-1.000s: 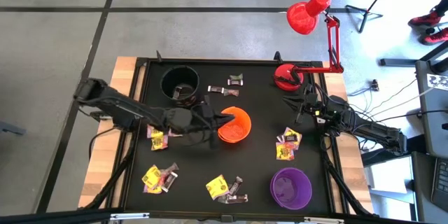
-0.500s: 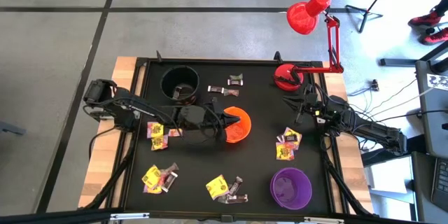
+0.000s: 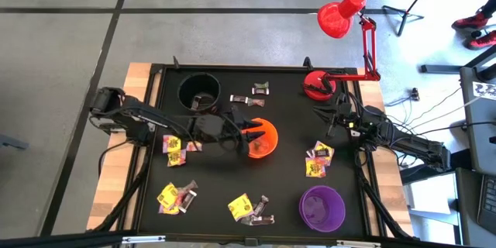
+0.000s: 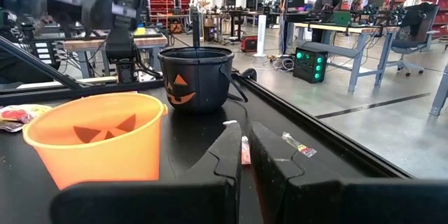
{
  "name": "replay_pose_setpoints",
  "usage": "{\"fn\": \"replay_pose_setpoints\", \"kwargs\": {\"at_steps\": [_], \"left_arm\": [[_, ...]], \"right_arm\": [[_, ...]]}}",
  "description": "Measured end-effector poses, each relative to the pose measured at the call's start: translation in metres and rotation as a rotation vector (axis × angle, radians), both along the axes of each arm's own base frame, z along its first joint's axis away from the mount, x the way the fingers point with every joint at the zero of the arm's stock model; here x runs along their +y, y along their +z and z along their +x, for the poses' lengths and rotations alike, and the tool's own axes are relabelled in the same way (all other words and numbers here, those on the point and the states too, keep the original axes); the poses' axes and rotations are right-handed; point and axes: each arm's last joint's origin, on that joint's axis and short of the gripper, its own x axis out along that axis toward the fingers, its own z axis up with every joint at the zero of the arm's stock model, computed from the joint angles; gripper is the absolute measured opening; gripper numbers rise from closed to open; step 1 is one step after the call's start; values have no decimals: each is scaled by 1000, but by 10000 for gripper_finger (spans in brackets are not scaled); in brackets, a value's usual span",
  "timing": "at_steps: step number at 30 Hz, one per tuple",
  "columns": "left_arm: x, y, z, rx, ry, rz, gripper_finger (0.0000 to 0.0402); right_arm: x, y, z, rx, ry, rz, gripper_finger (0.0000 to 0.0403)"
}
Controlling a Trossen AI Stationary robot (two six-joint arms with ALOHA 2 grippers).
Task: Sort candy
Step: Put the yellow candy into the purple bucket
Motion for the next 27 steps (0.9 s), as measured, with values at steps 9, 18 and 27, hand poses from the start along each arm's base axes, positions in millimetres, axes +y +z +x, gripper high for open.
{"fn": "replay_pose_setpoints", "kwargs": {"at_steps": [9, 18, 27], "left_arm": [[-11, 42, -37, -13, 24, 83, 148], [-22, 45, -103, 248, 279, 18, 147], [-20, 2, -139, 586, 497, -255, 147]], "right_arm": [[0, 0, 0, 0, 0, 0, 28], [0, 0, 0, 0, 1, 0, 28], [0, 0, 0, 0, 1, 0, 28]]}}
